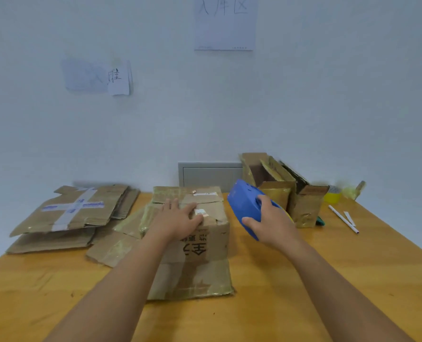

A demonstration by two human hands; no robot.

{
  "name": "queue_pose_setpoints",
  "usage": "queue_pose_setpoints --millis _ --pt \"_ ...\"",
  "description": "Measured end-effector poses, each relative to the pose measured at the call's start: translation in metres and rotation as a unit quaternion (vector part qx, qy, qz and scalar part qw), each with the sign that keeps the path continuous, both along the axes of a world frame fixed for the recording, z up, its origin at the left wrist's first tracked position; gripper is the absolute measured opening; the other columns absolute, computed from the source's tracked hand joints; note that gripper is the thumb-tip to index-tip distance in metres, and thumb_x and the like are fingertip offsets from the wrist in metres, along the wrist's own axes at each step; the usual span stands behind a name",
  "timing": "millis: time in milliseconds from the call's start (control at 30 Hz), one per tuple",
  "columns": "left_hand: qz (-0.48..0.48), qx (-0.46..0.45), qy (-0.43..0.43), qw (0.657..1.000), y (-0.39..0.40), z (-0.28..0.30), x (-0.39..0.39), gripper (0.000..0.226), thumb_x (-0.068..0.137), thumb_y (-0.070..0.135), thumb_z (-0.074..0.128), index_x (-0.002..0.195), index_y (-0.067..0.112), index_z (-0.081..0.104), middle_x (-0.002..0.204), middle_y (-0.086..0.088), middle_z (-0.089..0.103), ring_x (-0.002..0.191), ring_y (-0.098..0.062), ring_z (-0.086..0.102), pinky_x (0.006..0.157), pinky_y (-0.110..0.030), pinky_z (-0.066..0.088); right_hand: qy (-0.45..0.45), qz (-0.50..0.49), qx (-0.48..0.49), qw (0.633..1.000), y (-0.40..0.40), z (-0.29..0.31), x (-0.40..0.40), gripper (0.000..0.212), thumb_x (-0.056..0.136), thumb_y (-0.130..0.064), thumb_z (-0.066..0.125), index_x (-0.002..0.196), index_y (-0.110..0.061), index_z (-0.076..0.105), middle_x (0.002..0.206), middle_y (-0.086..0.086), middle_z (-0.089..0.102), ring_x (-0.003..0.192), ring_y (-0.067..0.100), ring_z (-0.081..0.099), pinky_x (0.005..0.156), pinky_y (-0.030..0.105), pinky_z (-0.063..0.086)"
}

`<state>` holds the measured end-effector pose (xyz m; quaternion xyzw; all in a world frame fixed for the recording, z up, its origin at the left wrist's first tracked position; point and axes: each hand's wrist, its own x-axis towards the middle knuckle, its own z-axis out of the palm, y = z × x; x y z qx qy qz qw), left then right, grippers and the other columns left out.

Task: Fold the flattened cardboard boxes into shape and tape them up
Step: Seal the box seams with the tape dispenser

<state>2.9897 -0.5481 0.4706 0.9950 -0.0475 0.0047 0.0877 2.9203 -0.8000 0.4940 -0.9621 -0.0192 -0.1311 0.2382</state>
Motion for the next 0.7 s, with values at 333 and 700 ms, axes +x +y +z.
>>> queue_pose_setpoints --millis 333,700 --pt "0.042 -0.327 -0.009 0.944 0.02 0.01 0.015 0.069 0.098 0.013 0.042 0.159 0.028 0.012 0.126 0.0 0.055 0.099 -0.017 0.064 0.077 -0.027 0.052 -0.034 0.141 -0.061 0.988 0.06 0.021 0.062 0.065 0.096 -0.043 0.059 0.151 -0.022 0.033 0.132 0.0 0.057 0.105 0.02 0.056 0.089 0.033 0.044" --pt "0.072 -0.491 -0.032 0.868 0.037 0.016 0.037 0.053 0.096 0.016 0.038 0.145 0.036 0.038 0.143 0.006 0.048 0.112 -0.009 0.051 0.083 -0.024 0.042 -0.077 0.191 -0.07 0.976 0.064 0.001 0.075 0.067 0.096 -0.042 0.062 0.154 -0.022 0.035 0.14 -0.004 0.054 0.12 0.016 0.05 0.107 0.036 0.033"
